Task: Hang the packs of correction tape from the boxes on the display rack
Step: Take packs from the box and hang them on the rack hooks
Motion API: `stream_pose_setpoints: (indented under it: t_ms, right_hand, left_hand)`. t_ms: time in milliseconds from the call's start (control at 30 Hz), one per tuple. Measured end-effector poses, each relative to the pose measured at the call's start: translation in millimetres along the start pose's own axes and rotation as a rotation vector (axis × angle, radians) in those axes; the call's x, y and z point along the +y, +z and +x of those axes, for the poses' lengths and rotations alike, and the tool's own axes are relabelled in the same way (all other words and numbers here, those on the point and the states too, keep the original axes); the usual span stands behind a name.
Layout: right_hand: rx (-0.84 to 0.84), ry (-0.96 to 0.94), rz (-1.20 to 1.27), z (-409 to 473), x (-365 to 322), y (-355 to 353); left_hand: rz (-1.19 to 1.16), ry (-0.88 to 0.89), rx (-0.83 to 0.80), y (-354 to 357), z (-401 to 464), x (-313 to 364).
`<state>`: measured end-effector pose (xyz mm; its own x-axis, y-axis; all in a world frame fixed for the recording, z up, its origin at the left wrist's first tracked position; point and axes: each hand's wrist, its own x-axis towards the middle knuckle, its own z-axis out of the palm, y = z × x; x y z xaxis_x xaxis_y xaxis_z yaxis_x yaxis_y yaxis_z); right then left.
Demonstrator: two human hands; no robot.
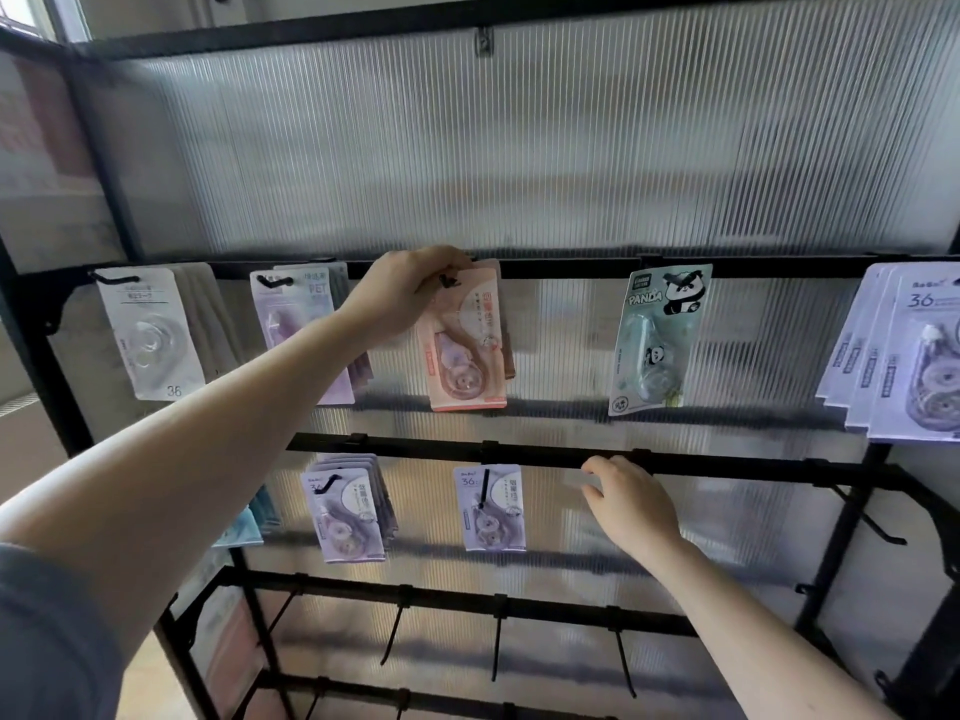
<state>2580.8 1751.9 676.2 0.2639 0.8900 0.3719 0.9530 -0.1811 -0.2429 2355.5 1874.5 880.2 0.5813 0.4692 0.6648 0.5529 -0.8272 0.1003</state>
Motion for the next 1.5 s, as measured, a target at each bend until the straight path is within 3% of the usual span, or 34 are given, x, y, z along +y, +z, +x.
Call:
stream_pose_setpoints:
  t_ms: [233,400,733,1067,1267,1500]
  right_hand:
    - [-0.017,-0.007,-0.017,-10,-2,-2]
    - [0.006,-0.021,-0.034,-27,-5,-7]
    - [-0.049,-0.079,-0.103,-68,-15,1]
    - [-0.068,-0.033,-0.133,-97,-30,16]
    - [-0.165,0.07,-0.143,-126,-37,55]
    - [-0.319,0.182,-0.168,-192,-16,125]
  left_hand:
    - [0.076,0.081,0.112,-2,-13,1]
    - [0.094,-0.013,0.199,1,-47,-1]
    - [0.129,-0.249,0.048,30,-157,16]
    - [0.085,-0.357,-0.067,63,-232,0]
    - [0.027,-0.392,-0.152,101,-284,-12]
    - [-0.012,-0.441,-0.366,181,-364,-16]
